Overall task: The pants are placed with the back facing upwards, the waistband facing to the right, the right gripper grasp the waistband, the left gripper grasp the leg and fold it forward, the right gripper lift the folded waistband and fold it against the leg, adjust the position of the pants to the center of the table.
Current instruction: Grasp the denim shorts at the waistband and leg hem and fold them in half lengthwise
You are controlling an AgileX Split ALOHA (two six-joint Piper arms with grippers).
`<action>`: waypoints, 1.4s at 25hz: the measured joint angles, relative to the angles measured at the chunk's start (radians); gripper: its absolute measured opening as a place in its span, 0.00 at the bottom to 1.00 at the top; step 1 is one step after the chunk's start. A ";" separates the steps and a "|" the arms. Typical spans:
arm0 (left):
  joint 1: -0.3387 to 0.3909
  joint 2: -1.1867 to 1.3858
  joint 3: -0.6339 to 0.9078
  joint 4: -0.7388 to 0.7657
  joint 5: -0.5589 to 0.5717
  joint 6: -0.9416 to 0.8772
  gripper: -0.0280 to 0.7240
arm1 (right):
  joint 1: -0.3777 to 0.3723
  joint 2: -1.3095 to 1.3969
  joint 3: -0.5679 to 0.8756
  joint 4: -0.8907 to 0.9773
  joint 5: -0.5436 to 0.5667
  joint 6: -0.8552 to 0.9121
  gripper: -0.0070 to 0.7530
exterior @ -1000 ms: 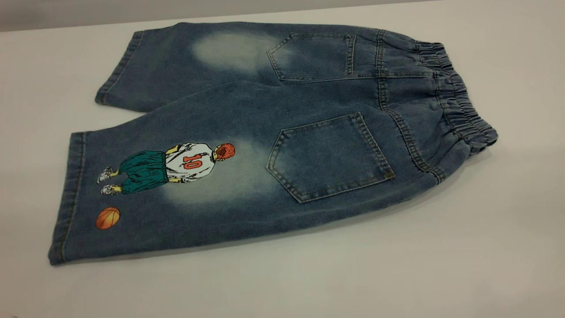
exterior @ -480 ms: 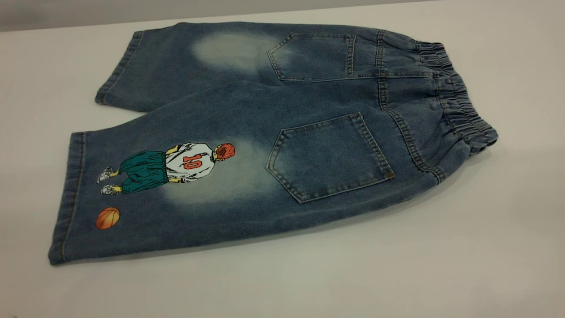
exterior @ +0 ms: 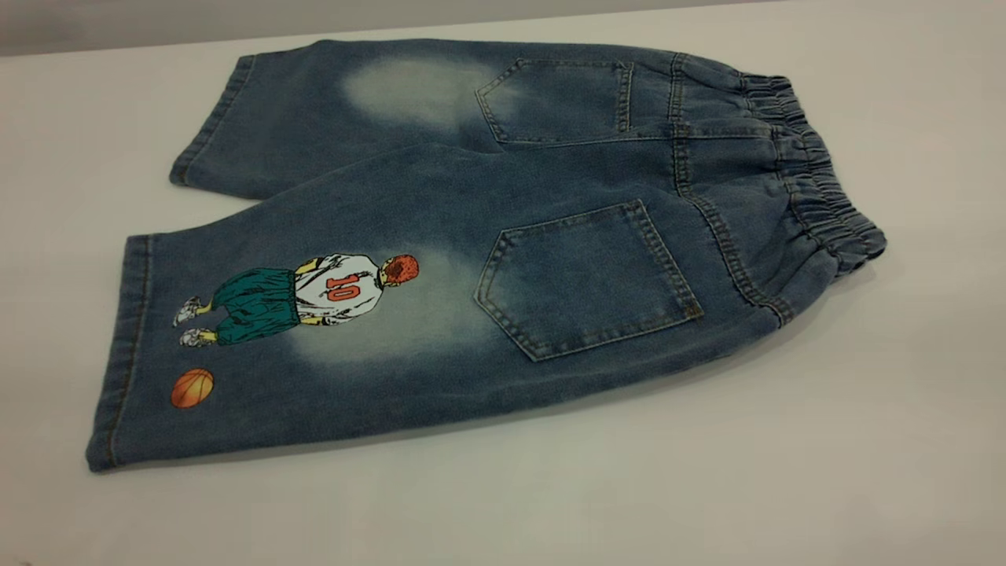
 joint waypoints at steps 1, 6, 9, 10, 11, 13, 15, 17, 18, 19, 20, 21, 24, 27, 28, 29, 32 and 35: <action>0.000 0.048 -0.002 0.000 -0.013 0.024 0.44 | 0.000 0.046 0.000 0.007 -0.025 -0.021 0.45; 0.000 0.281 -0.002 -0.007 -0.136 0.199 0.44 | 0.000 0.279 0.000 0.004 -0.149 -0.046 0.45; 0.000 0.401 -0.003 -0.050 -0.229 0.291 0.44 | 0.000 0.412 0.000 0.004 -0.237 -0.055 0.45; -0.004 0.432 -0.003 -0.066 -0.260 0.319 0.44 | 0.000 0.458 0.000 0.004 -0.269 -0.061 0.45; -0.013 0.467 -0.003 -0.090 -0.292 0.345 0.44 | 0.000 0.497 0.000 0.006 -0.303 -0.066 0.45; -0.040 0.532 -0.003 -0.146 -0.343 0.388 0.44 | 0.000 0.593 0.000 0.012 -0.367 -0.066 0.45; -0.071 0.591 -0.003 -0.194 -0.388 0.434 0.44 | 0.000 0.687 0.000 0.011 -0.438 -0.079 0.45; -0.105 0.656 -0.003 -0.231 -0.412 0.476 0.44 | 0.000 0.793 0.000 0.010 -0.510 -0.104 0.45; -0.120 0.689 -0.003 -0.237 -0.422 0.492 0.44 | 0.000 0.839 0.000 0.010 -0.552 -0.111 0.45; -0.130 0.716 -0.003 -0.237 -0.432 0.501 0.44 | 0.000 0.895 0.000 0.010 -0.592 -0.120 0.45; -0.142 0.748 -0.003 -0.237 -0.442 0.509 0.44 | 0.000 0.952 0.000 0.009 -0.626 -0.129 0.45; -0.150 0.773 -0.003 -0.237 -0.453 0.509 0.44 | 0.000 1.009 0.000 0.007 -0.665 -0.129 0.45; -0.179 0.855 -0.003 -0.237 -0.477 0.509 0.46 | 0.000 1.171 -0.002 0.049 -0.785 -0.129 0.45; -0.203 0.915 -0.003 -0.237 -0.518 0.511 0.51 | -0.006 1.322 -0.020 0.072 -0.895 -0.132 0.45; -0.210 0.930 -0.003 -0.237 -0.533 0.511 0.53 | -0.013 1.370 -0.035 0.071 -0.929 -0.141 0.45; -0.218 0.946 -0.003 -0.237 -0.546 0.511 0.54 | -0.022 1.408 -0.049 0.071 -0.952 -0.154 0.45; -0.230 0.987 -0.003 -0.240 -0.580 0.511 0.56 | -0.054 1.521 -0.105 0.071 -0.956 -0.181 0.45; -0.230 1.021 -0.003 -0.239 -0.608 0.511 0.56 | -0.097 1.585 -0.170 0.079 -0.901 -0.180 0.45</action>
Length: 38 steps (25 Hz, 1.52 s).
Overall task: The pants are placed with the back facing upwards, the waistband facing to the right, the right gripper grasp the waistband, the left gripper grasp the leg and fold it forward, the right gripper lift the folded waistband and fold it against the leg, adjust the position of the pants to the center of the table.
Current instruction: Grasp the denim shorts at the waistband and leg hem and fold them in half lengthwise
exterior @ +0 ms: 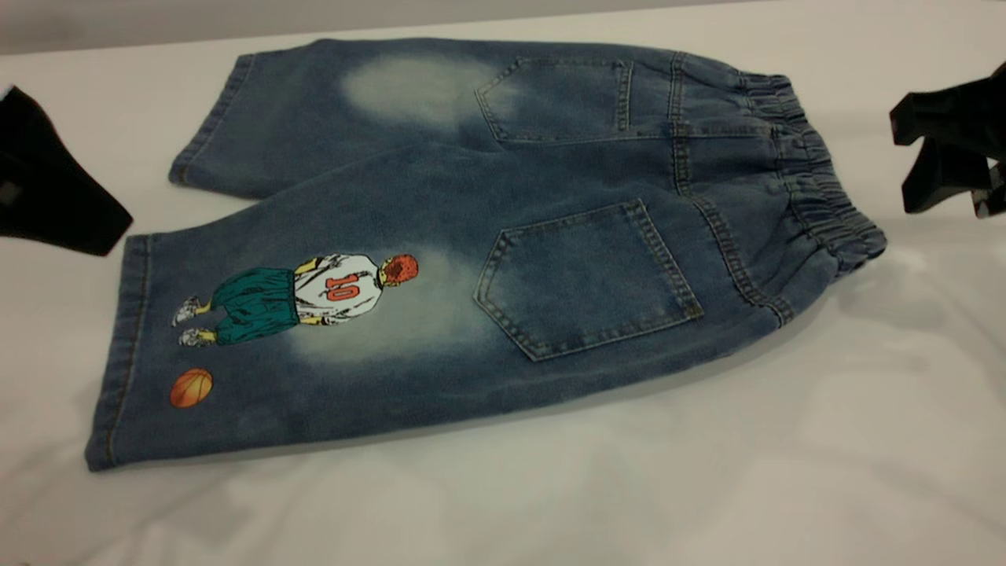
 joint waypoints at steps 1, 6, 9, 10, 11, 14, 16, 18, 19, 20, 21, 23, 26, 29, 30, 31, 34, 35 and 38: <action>0.000 0.006 0.000 0.000 0.004 0.000 0.56 | -0.010 0.010 -0.019 0.005 0.042 -0.007 0.45; 0.000 0.008 0.000 0.000 -0.008 0.000 0.56 | -0.043 0.013 -0.126 0.092 0.224 -0.134 0.45; 0.000 0.008 0.000 -0.003 -0.012 0.000 0.56 | -0.070 0.012 -0.182 0.198 0.324 -0.235 0.45; 0.000 0.008 0.000 -0.003 -0.012 0.000 0.56 | -0.082 0.013 -0.198 0.233 0.350 -0.275 0.45; 0.000 0.008 0.000 -0.003 -0.012 0.000 0.56 | -0.094 0.018 -0.212 0.278 0.387 -0.320 0.45; 0.000 0.008 0.000 -0.003 -0.012 0.000 0.56 | -0.145 0.051 -0.245 0.417 0.486 -0.460 0.45; 0.000 0.007 0.000 -0.003 -0.011 0.000 0.56 | -0.182 0.087 -0.251 0.506 0.537 -0.544 0.45; 0.000 0.007 0.000 -0.003 -0.009 0.000 0.56 | -0.220 0.132 -0.251 0.572 0.566 -0.616 0.45; 0.000 0.007 0.000 -0.005 -0.008 0.000 0.56 | -0.238 0.149 -0.251 0.599 0.585 -0.641 0.45; 0.000 0.007 0.000 -0.007 -0.008 0.000 0.56 | -0.255 0.169 -0.251 0.621 0.602 -0.670 0.45; 0.000 0.007 0.000 -0.007 -0.008 0.000 0.56 | -0.268 0.187 -0.251 0.635 0.613 -0.696 0.45; 0.000 0.007 0.000 -0.007 -0.008 0.000 0.56 | -0.281 0.218 -0.251 0.676 0.638 -0.734 0.45; 0.000 0.007 0.000 -0.007 -0.008 0.000 0.56 | -0.281 0.264 -0.251 0.720 0.656 -0.765 0.45; 0.000 0.007 0.000 -0.007 -0.008 0.000 0.56 | -0.281 0.305 -0.251 0.718 0.655 -0.764 0.45; 0.000 0.007 0.000 -0.007 -0.008 0.000 0.56 | -0.281 0.313 -0.251 0.718 0.654 -0.764 0.45; 0.000 0.007 0.000 -0.007 -0.007 0.000 0.56 | -0.281 0.323 -0.251 0.718 0.654 -0.764 0.45; 0.000 0.007 0.000 -0.007 -0.007 0.000 0.56 | -0.281 0.345 -0.253 0.736 0.653 -0.770 0.45; 0.000 0.007 0.000 -0.007 -0.007 0.000 0.56 | -0.281 0.352 -0.257 0.740 0.655 -0.778 0.45; 0.000 0.007 0.000 -0.007 -0.006 0.000 0.56 | -0.281 0.374 -0.279 0.759 0.683 -0.794 0.45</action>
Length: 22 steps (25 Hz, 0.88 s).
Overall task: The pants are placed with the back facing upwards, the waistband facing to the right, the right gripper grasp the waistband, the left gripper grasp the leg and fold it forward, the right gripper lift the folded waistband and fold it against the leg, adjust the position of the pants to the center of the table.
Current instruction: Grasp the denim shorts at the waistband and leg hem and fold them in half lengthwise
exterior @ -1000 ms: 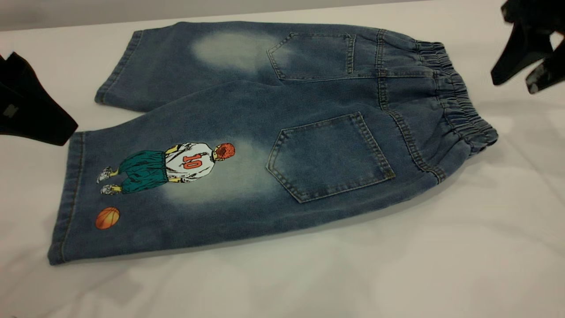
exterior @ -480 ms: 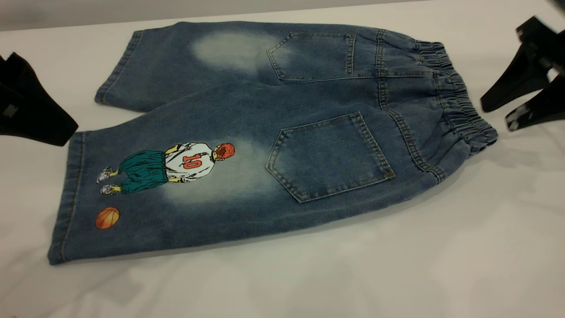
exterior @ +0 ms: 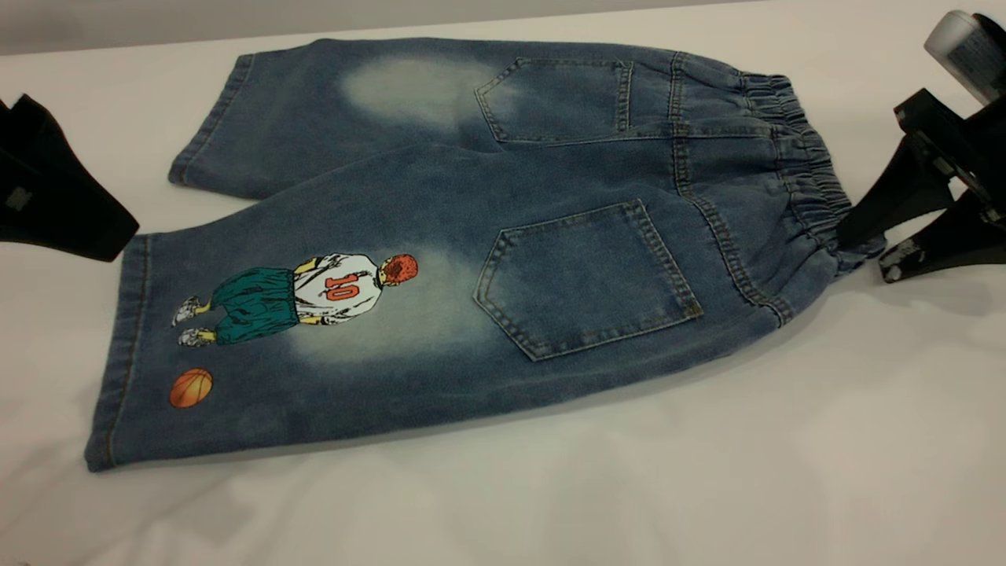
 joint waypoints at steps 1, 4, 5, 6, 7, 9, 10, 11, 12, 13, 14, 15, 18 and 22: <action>0.000 0.000 0.000 0.000 0.001 0.000 0.56 | 0.000 0.008 -0.010 0.005 0.009 -0.009 0.45; 0.000 0.000 0.000 0.000 0.001 0.000 0.56 | 0.000 0.033 -0.038 0.022 0.046 -0.019 0.45; 0.000 0.000 0.000 0.000 0.001 0.000 0.56 | 0.000 0.043 -0.044 0.022 0.053 -0.015 0.45; 0.000 0.000 0.000 0.000 0.001 0.000 0.56 | 0.000 0.049 -0.044 0.024 0.055 -0.015 0.45; 0.000 0.000 0.000 0.000 0.001 0.000 0.56 | 0.000 0.056 -0.044 0.024 0.055 -0.014 0.45; 0.000 0.000 0.000 0.000 0.001 0.000 0.56 | 0.000 0.060 -0.044 0.027 0.052 -0.014 0.45; 0.000 0.000 0.000 0.000 0.001 0.000 0.56 | 0.000 0.060 -0.044 0.037 0.051 -0.014 0.45; 0.000 0.000 0.000 0.000 0.001 0.000 0.56 | 0.000 0.060 -0.043 0.050 0.049 -0.014 0.45; 0.000 0.000 0.000 0.001 0.001 0.000 0.56 | 0.000 0.060 -0.043 0.058 0.045 -0.017 0.44; 0.000 0.000 0.000 0.002 -0.001 0.000 0.56 | 0.000 0.060 -0.043 0.068 0.045 -0.024 0.42; 0.000 0.004 0.000 0.005 -0.001 0.000 0.56 | 0.000 0.060 -0.043 0.079 0.045 -0.035 0.39; 0.000 0.010 0.000 0.005 -0.001 0.000 0.56 | 0.000 0.060 -0.043 0.088 0.045 -0.042 0.35; 0.000 0.046 0.001 0.017 -0.003 0.000 0.56 | 0.000 0.060 -0.043 0.089 0.043 -0.043 0.20; 0.000 0.131 0.001 0.043 -0.016 0.000 0.56 | 0.000 0.060 -0.043 0.099 0.044 -0.055 0.05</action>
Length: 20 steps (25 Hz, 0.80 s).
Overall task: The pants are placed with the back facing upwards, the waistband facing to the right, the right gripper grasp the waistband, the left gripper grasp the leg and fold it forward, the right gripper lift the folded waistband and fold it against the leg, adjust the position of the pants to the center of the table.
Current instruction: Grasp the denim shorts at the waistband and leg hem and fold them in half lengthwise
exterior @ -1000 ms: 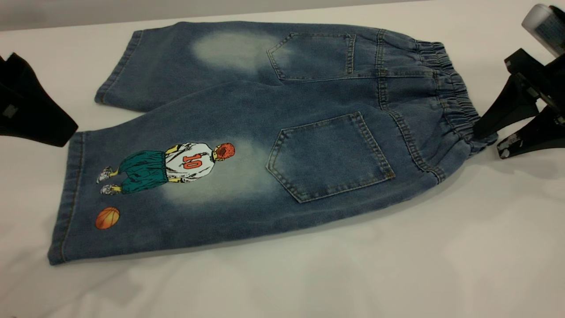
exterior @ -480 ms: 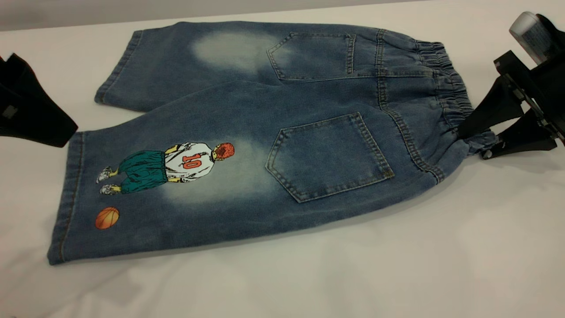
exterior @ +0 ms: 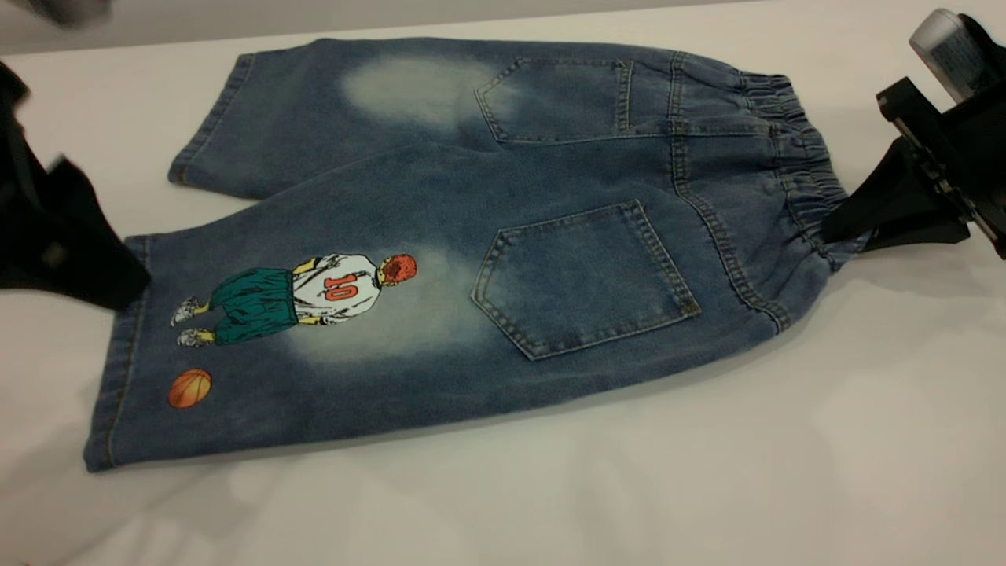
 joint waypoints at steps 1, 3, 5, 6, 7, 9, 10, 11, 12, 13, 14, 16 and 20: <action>0.000 0.026 0.000 0.004 -0.001 -0.003 0.56 | 0.000 0.000 0.000 0.005 0.001 -0.008 0.05; 0.000 0.081 0.000 0.004 -0.010 -0.003 0.56 | 0.000 0.000 0.000 0.021 0.001 -0.011 0.05; 0.000 0.126 0.000 0.016 -0.021 -0.003 0.56 | 0.000 0.000 0.000 0.035 0.001 -0.011 0.05; 0.000 0.151 0.000 0.037 -0.028 -0.004 0.56 | 0.000 0.000 0.000 0.036 0.001 -0.011 0.05; 0.000 0.180 0.000 0.061 -0.037 -0.013 0.56 | 0.000 0.000 0.000 0.036 0.001 -0.011 0.05; 0.000 0.217 0.000 0.105 -0.063 -0.041 0.56 | 0.000 0.000 0.000 0.039 0.001 -0.011 0.05; 0.000 0.241 0.000 0.128 -0.074 -0.054 0.56 | 0.000 0.000 0.000 0.046 0.001 -0.011 0.05; 0.000 0.264 0.000 0.149 -0.084 -0.066 0.56 | 0.000 0.000 0.000 0.053 0.001 -0.011 0.05; 0.000 0.284 0.000 0.163 -0.095 -0.075 0.56 | 0.000 0.000 0.000 0.060 0.001 -0.012 0.05; 0.000 0.307 0.000 0.176 -0.107 -0.078 0.56 | 0.000 0.000 0.000 0.071 0.004 -0.012 0.05; 0.000 0.331 0.000 0.187 -0.123 -0.078 0.56 | 0.000 0.000 0.000 0.080 0.009 -0.012 0.05; 0.000 0.372 0.001 0.188 -0.156 -0.078 0.56 | 0.000 0.000 0.000 0.089 0.018 -0.021 0.05; 0.000 0.443 0.001 0.188 -0.189 -0.077 0.56 | 0.000 0.000 0.000 0.099 0.027 -0.042 0.05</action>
